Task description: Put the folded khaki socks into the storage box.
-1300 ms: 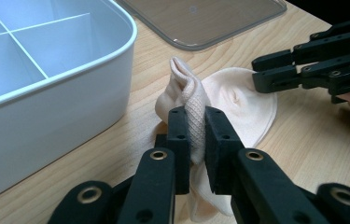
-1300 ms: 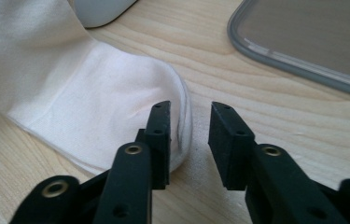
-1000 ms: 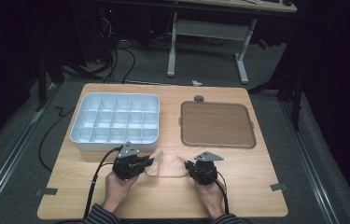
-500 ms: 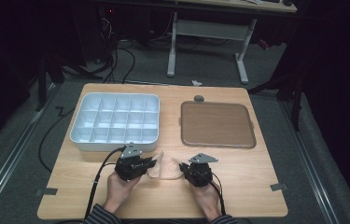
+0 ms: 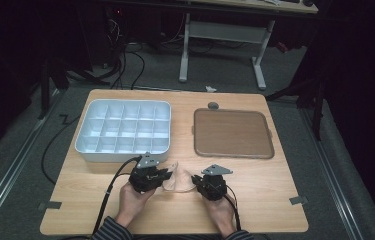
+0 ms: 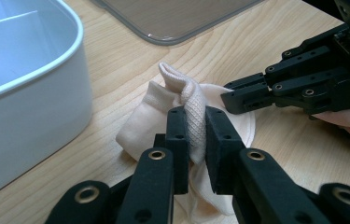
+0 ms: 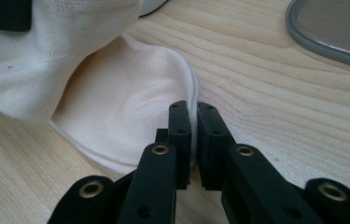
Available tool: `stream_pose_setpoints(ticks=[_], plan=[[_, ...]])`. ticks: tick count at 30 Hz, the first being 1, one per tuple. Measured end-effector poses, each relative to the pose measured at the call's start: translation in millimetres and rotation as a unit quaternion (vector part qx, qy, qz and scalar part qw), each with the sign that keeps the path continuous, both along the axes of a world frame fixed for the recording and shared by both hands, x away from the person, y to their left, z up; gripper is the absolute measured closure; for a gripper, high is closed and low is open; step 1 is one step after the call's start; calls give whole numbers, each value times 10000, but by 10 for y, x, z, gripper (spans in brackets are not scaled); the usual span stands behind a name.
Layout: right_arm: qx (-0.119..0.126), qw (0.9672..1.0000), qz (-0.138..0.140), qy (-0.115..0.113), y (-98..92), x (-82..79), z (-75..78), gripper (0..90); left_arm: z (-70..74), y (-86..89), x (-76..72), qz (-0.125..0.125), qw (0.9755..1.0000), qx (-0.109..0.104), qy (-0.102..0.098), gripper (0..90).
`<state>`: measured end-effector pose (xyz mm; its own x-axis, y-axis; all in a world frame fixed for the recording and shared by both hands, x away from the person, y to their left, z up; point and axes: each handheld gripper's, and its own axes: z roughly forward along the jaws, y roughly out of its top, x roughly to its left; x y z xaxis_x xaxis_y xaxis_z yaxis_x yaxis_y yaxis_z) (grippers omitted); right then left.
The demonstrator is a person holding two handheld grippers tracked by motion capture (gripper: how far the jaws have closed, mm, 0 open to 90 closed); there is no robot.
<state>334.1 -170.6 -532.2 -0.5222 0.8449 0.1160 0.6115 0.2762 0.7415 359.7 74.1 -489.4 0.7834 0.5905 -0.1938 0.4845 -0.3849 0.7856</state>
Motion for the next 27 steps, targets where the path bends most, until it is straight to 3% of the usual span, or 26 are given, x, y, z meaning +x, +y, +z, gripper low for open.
stream_pose_setpoints(ticks=[27], plan=[[-83, 10000, 13, -49, 25, -9, -1, 850, -101, -173, 4, -181, 9997, 177, 67, 802]])
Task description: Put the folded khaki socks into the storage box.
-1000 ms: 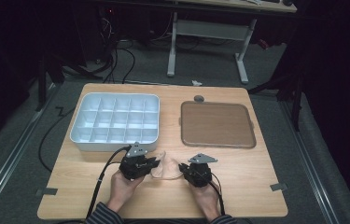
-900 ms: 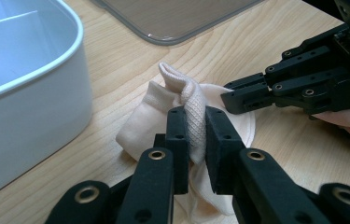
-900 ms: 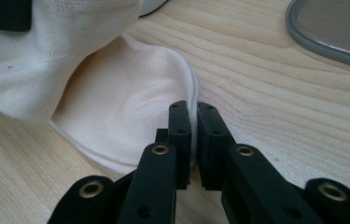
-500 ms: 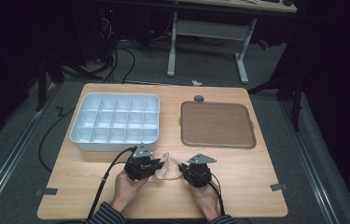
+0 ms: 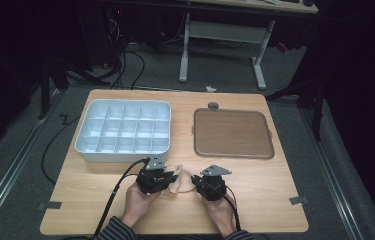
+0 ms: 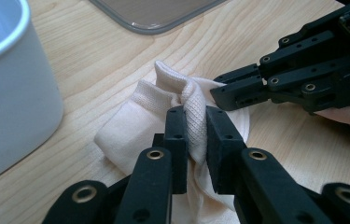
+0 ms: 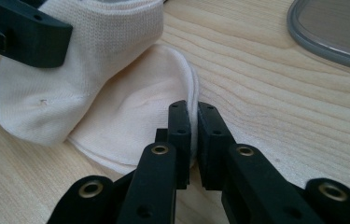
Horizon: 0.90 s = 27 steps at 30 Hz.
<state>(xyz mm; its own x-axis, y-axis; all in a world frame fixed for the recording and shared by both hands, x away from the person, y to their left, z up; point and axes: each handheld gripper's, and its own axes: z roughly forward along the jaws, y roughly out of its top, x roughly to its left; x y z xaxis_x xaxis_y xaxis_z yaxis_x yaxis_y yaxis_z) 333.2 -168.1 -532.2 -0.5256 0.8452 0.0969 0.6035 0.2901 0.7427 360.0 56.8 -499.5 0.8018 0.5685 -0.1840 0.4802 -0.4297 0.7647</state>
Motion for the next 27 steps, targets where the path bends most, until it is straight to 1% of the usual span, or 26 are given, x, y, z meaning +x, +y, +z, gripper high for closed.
stream_pose_setpoints(ticks=[8, 11, 16, 17, 21, 26, 27], plan=[[7, 10000, -5, 14, -1, 1, 0, 850, -40, -37, 6, -79, 9999, 50, 38, 814], [8, 10000, -3, 17, -1, 1, 0, 849, -54, -44, 13, -65, 9999, 56, 69, 809], [3, 10000, -3, 17, 0, 1, 0, 848, -69, -40, 0, -50, 10000, 23, 75, 767], [2, 10000, -3, 16, 0, 1, 0, 848, -77, -35, 0, -40, 9999, -8, 100, 757], [2, 10000, -3, 17, 0, 1, 0, 848, -87, -31, -1, -42, 9999, -14, 124, 731], [-8, 10000, 1, 1, 1, 2, -1, 847, -74, -25, -8, -60, 9999, -56, 107, 667], [-7, 10000, -4, 10, 1, 0, 0, 846, -68, -19, -14, -65, 9999, -59, 104, 643]])
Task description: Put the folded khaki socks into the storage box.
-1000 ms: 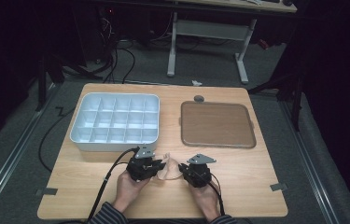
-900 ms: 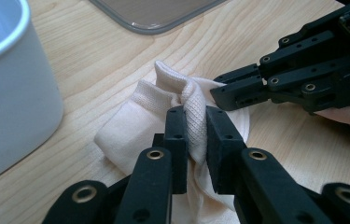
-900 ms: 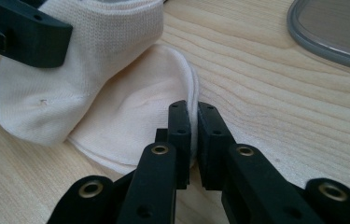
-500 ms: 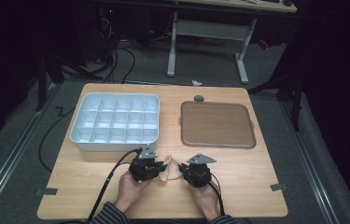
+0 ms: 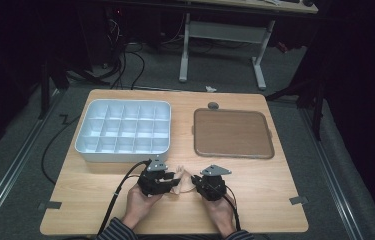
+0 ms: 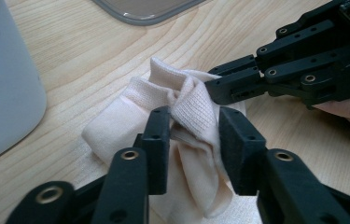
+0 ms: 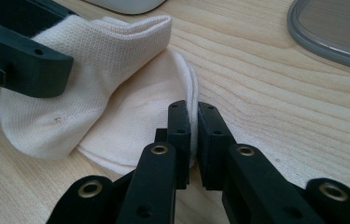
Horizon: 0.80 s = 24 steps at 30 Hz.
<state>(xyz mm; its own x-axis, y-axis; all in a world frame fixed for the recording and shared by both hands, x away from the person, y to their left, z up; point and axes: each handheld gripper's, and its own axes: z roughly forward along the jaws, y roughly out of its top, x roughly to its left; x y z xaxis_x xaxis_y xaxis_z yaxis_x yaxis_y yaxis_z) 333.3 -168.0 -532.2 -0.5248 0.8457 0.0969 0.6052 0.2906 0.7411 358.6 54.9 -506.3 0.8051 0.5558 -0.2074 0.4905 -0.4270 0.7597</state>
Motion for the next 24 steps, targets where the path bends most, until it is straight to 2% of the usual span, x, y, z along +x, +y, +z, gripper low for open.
stream_pose_setpoints(ticks=[4, 10, 14, 16, 21, 24], plan=[[-18, 10000, 12, -22, 0, 2, 0, 825, 9, 21, -9, -22, 10000, 36, -19, 597], [3, 10000, 5, -8, -4, 5, 0, 789, 52, 79, -33, -8, 10000, -35, -63, 543], [59, 10000, -3, 38, -11, 5, 2, 772, 78, 136, -41, 86, 9999, -58, -124, 528], [66, 10000, 22, 32, -14, 1, 10, 761, 83, 171, -41, 124, 9998, -99, -122, 521], [75, 10000, 22, 8, -20, -2, 32, 758, 118, 280, -50, 215, 9990, -364, -107, 509], [70, 10000, 27, -2, -12, -10, 54, 759, 114, 314, -41, 293, 9989, -360, -110, 509]])
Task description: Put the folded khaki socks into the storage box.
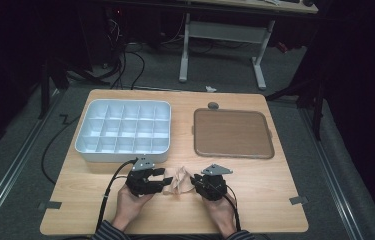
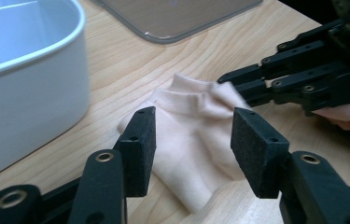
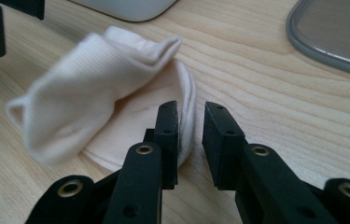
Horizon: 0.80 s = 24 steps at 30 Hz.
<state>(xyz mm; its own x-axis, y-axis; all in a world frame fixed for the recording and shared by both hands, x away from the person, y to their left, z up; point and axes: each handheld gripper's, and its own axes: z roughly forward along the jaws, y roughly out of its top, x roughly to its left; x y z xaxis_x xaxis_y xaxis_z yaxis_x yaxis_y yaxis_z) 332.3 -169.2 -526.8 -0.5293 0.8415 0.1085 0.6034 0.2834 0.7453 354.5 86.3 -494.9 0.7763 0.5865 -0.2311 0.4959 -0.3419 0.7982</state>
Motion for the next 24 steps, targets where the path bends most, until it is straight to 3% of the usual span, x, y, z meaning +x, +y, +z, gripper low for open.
stream_pose_setpoints(ticks=[6, 12, 19, 24], plan=[[56, 9999, -10, -106, -30, -45, 78, 769, -87, 15, 41, 157, 9996, 216, 120, 510], [121, 9996, 45, -265, -50, -122, 216, 789, -215, -3, 91, 306, 9977, 532, 303, 499], [169, 9977, 419, -505, 135, -201, 407, 790, -280, -36, 87, 313, 9969, 620, 371, 486], [-14, 9977, 553, -402, 293, -135, 367, 764, -290, -48, 81, 293, 9966, 685, 342, 479]])
